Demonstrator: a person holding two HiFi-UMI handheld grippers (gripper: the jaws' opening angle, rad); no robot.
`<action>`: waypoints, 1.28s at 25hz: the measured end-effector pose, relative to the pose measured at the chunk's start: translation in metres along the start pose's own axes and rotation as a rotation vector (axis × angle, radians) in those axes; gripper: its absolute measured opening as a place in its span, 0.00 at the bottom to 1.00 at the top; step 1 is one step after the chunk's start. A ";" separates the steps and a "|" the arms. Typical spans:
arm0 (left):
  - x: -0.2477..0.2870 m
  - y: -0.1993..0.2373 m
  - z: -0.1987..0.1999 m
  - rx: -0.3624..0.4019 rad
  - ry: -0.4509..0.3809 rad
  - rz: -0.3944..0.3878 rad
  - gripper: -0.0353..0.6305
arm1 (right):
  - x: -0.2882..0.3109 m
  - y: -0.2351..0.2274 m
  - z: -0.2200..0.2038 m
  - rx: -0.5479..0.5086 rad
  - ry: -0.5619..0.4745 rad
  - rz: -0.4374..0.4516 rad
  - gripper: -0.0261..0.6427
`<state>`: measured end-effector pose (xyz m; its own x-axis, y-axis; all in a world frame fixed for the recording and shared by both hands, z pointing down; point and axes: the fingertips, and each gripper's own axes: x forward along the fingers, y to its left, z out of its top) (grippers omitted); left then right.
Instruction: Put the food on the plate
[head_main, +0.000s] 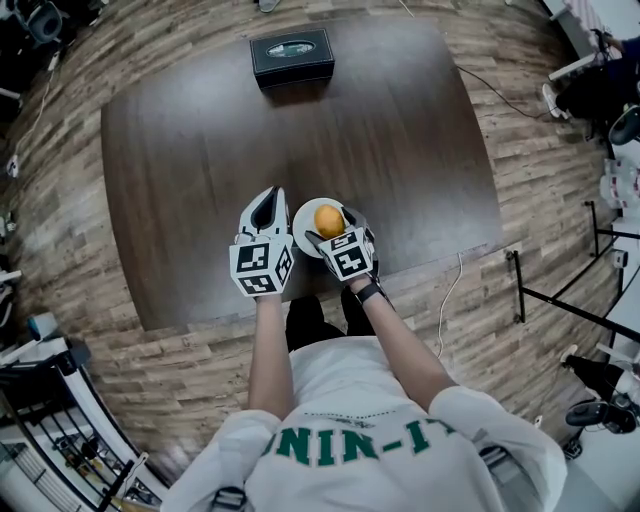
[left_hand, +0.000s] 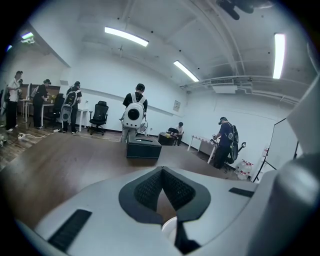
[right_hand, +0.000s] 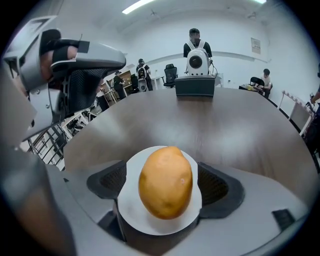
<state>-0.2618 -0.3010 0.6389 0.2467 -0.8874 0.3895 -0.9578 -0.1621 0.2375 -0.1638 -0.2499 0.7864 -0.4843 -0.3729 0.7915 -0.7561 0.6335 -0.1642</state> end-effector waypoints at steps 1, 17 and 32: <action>-0.001 -0.001 0.001 0.002 -0.003 0.001 0.07 | -0.002 -0.001 0.003 -0.004 -0.009 -0.003 0.73; -0.025 -0.013 0.034 0.058 -0.042 0.016 0.07 | -0.059 -0.033 0.063 0.025 -0.199 -0.060 0.69; -0.048 -0.021 0.109 0.106 -0.186 0.039 0.07 | -0.140 -0.046 0.162 -0.006 -0.471 -0.083 0.40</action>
<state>-0.2692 -0.3019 0.5182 0.1873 -0.9565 0.2237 -0.9786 -0.1620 0.1267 -0.1324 -0.3368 0.5872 -0.5700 -0.6882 0.4489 -0.7988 0.5920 -0.1068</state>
